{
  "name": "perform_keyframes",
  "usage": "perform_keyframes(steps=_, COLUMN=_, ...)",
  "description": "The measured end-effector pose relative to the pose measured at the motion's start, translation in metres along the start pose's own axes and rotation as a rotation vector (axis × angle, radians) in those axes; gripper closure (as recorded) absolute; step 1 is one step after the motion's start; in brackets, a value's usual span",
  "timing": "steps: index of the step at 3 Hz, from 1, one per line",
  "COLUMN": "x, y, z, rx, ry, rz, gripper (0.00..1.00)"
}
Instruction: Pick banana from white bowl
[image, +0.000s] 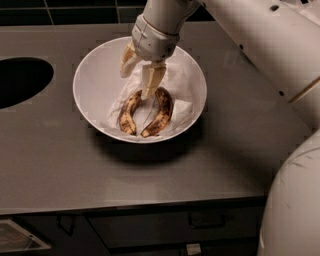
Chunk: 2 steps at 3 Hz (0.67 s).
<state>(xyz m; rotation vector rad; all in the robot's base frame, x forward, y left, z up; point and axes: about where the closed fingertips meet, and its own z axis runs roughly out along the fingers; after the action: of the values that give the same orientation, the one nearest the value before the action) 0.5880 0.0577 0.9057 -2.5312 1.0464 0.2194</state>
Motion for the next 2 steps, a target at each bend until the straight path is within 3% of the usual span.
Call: perform_keyframes(steps=2, x=0.0031, y=-0.0048, z=0.0082, rx=-0.015, ry=-0.013, rz=-0.014, gripper=0.41)
